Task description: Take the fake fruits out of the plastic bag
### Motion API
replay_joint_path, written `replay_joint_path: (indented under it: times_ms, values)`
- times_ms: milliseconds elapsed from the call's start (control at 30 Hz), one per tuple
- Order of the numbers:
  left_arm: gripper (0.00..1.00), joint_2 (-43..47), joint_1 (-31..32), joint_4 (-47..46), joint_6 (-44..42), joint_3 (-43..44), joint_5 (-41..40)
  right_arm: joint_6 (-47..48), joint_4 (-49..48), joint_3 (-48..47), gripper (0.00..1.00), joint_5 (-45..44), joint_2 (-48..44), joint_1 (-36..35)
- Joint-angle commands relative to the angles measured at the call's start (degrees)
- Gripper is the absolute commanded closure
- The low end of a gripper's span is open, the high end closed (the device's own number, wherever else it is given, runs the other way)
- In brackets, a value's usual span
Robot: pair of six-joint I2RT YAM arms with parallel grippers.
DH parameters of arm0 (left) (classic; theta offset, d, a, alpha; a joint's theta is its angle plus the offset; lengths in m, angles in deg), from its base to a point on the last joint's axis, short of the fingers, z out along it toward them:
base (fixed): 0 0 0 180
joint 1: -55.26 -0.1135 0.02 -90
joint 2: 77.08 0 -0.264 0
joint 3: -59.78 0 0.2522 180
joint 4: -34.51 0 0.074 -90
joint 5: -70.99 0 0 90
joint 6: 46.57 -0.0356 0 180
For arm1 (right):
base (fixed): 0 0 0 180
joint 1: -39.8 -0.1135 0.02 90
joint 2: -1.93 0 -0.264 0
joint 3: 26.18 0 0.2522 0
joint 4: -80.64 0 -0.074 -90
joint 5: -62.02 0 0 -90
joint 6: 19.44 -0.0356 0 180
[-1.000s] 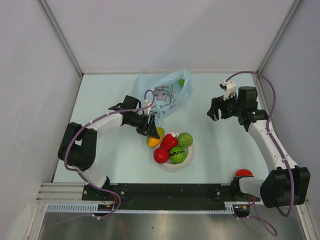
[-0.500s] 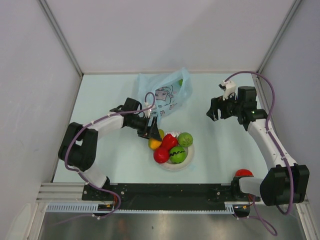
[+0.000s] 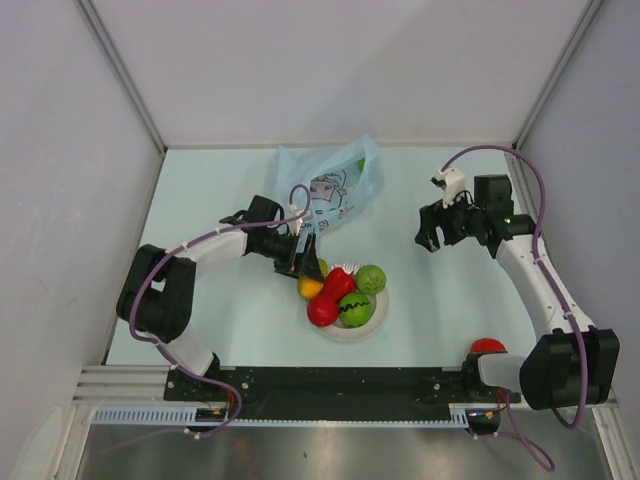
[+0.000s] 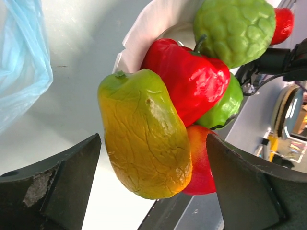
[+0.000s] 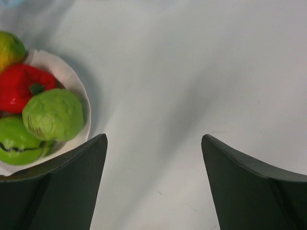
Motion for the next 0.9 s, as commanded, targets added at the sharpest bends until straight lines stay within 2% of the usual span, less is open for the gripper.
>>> replay_joint_path:
  times_ms: [0,33,100,133,233,333,667,700,733,867]
  values:
    - [0.05,2.06,0.18,0.69,-2.84,2.77,-1.55,19.90,15.89,-6.90,0.15,3.31,1.02,0.03]
    - [0.04,2.06,-0.35,1.05,-3.19,3.03,-0.76,24.33,22.54,-8.92,0.15,3.40,1.72,0.11]
    - [0.04,2.06,-0.61,1.31,-3.37,3.65,1.34,32.25,29.78,-10.42,0.14,3.05,1.99,0.03]
    - [0.04,1.80,-0.79,1.92,-3.71,3.82,1.53,39.85,36.51,-10.95,0.14,1.83,2.25,0.11]
    - [0.03,1.88,-0.79,1.93,-4.24,3.91,2.67,48.69,47.87,-10.78,0.14,-2.38,2.95,0.38]
    - [0.03,1.71,-0.70,1.23,-3.90,4.00,3.38,50.74,53.61,-10.08,0.14,-5.02,4.62,2.65]
    - [0.00,1.53,-0.09,2.19,-5.03,4.88,-0.31,49.52,53.90,-2.09,0.09,-14.43,3.22,6.70]
    - [0.00,1.79,-0.09,2.45,-5.30,4.79,-0.49,49.08,53.64,-0.69,0.07,-15.74,2.70,6.88]
    - [0.00,1.88,-0.09,2.45,-5.39,4.79,-0.58,48.55,53.55,-0.15,0.01,-16.37,2.43,6.97]
    - [0.00,2.15,-0.09,3.07,-6.18,4.53,-2.33,46.53,53.11,2.22,0.00,-20.23,1.46,7.15]
